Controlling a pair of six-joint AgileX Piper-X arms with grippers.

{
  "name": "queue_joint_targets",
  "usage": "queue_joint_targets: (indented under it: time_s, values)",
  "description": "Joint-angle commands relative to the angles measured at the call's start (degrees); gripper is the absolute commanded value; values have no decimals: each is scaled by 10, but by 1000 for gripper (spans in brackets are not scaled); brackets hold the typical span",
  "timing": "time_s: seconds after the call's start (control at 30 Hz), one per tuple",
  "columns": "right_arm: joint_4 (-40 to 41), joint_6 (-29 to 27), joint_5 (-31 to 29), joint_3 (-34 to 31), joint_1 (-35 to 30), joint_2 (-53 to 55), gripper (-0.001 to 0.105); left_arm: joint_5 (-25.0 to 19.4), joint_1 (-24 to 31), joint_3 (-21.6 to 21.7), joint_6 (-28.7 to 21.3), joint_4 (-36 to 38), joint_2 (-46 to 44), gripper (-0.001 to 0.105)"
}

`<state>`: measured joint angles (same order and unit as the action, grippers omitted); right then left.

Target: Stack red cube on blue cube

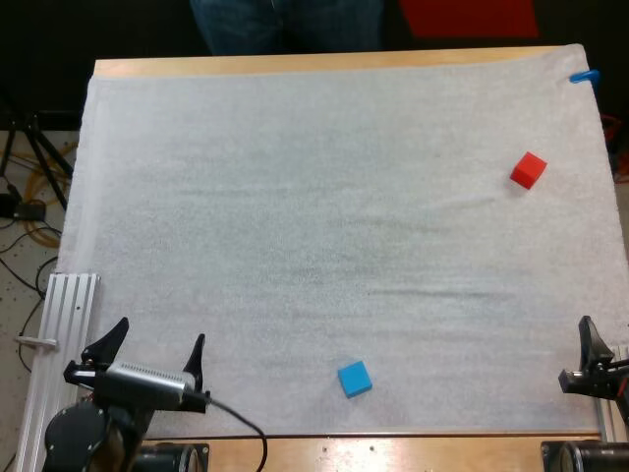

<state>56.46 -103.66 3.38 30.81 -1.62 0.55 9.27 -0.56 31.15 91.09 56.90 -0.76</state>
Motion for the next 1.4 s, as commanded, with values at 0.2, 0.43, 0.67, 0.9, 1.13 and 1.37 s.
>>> queue_joint_targets:
  time_s: [0.2,0.43,0.67,0.9,1.13,1.37]
  values:
    - [27,-20,32,73,0,-90,58,-1,-71,96,-1,26,66,87]
    - [28,-33,65,161,0,-205,58,34,-154,186,-1,54,137,87]
    - [41,-46,102,238,0,-304,58,50,-246,248,-1,111,189,87]
    - [69,-66,91,291,51,-362,58,94,-291,261,-1,146,199,87]
    - [63,-71,38,317,104,-427,61,94,-291,261,-1,151,199,87]
    - [27,-75,-25,346,116,-537,76,94,-291,261,-1,151,199,87]
